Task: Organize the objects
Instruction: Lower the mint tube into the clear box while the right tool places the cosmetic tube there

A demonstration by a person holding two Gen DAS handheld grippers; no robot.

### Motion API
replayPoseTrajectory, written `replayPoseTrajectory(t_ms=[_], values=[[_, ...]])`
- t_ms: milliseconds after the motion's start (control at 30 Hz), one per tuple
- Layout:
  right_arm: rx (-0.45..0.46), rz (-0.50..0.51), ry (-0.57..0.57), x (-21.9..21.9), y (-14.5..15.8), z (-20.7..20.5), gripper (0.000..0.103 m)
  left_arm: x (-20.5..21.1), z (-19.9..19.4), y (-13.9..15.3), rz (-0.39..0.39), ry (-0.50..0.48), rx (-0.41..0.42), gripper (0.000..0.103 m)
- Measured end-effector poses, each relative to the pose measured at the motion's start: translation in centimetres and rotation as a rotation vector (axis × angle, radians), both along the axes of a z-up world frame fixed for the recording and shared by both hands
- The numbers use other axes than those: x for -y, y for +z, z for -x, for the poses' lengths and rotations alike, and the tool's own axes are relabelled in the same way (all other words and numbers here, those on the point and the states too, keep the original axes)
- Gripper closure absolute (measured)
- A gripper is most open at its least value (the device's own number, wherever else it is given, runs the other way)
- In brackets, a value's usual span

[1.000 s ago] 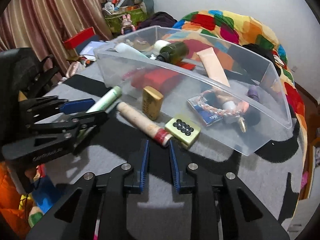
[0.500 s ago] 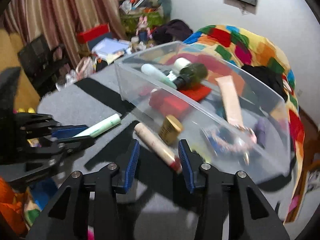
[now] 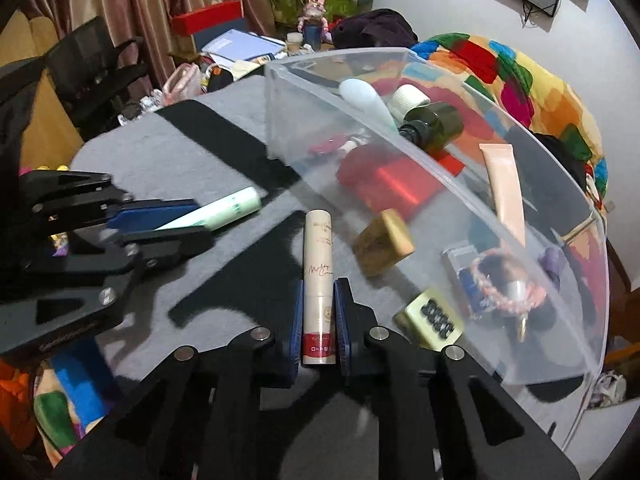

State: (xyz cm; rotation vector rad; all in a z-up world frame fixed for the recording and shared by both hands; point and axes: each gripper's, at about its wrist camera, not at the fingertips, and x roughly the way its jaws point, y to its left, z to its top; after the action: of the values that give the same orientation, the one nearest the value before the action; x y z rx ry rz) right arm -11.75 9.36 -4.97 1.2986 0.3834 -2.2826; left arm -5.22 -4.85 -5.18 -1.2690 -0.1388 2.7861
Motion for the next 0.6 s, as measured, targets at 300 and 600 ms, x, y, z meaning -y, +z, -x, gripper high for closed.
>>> replayPoseTrajectory(t_ms=[300,600], values=[[-0.091,0.190,-0.117,-3.5,3.8,-2.1,0.089,-0.8,-0.3,2.7,-0.052,-0.019,-0.061,0.088],[-0.196,0.286,-0.285,-8.2,7.8,-1.4,0.089,-2.1,1.3,7.0,-0.068,-0.048,-0.155,0.088]])
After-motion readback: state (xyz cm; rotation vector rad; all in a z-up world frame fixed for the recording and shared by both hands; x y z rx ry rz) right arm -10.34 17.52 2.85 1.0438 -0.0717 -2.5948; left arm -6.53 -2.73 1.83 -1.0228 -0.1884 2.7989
